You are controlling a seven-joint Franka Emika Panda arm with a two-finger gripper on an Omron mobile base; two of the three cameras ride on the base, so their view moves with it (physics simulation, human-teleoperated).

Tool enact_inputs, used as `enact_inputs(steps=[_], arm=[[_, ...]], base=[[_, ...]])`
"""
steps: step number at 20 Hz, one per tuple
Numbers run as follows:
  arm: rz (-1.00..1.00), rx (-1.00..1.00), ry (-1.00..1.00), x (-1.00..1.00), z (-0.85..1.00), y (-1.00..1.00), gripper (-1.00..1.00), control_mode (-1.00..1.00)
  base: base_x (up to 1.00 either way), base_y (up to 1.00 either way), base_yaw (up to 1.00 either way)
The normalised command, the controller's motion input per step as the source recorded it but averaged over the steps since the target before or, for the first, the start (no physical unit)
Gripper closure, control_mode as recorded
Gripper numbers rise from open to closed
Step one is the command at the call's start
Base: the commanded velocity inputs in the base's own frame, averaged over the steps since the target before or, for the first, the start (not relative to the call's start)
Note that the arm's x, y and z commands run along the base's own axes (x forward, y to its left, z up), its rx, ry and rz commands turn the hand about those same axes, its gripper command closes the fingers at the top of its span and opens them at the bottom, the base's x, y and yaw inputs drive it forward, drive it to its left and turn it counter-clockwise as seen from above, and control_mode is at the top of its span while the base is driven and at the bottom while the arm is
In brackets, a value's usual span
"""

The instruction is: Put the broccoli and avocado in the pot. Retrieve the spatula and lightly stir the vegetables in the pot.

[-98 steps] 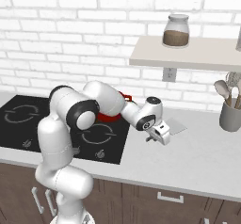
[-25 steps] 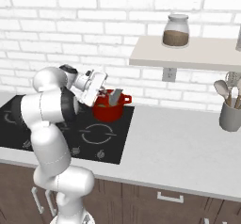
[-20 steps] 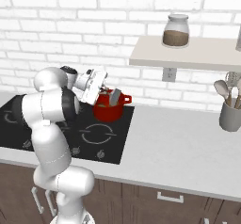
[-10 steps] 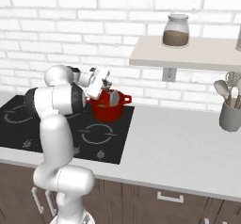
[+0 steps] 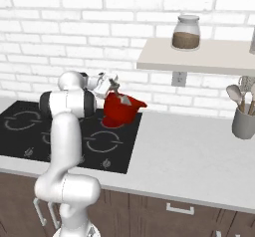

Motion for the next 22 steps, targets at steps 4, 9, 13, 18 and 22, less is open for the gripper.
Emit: enact_inputs(steps=[4, 9, 13, 18, 22], arm=[[0.0, 0.0, 0.1, 0.31, -0.24, 0.12, 1.0, -1.0], [0.02, 0.0, 0.09, -0.07, 0.0, 0.49, 1.0, -1.0], [0.0, 0.0, 0.1, -0.05, 0.0, 0.22, 1.0, -1.0], [-0.01, 0.01, 0.11, -0.03, 0.0, 0.0, 1.0, -1.0], [-0.01, 0.04, 0.1, 0.0, 0.0, 0.0, 1.0, -1.0]], base=[[0.0, 0.0, 0.0], [0.0, 0.0, 0.0], [0.0, 0.0, 0.0], [0.0, 0.0, 0.0], [0.0, 0.0, 0.0]])
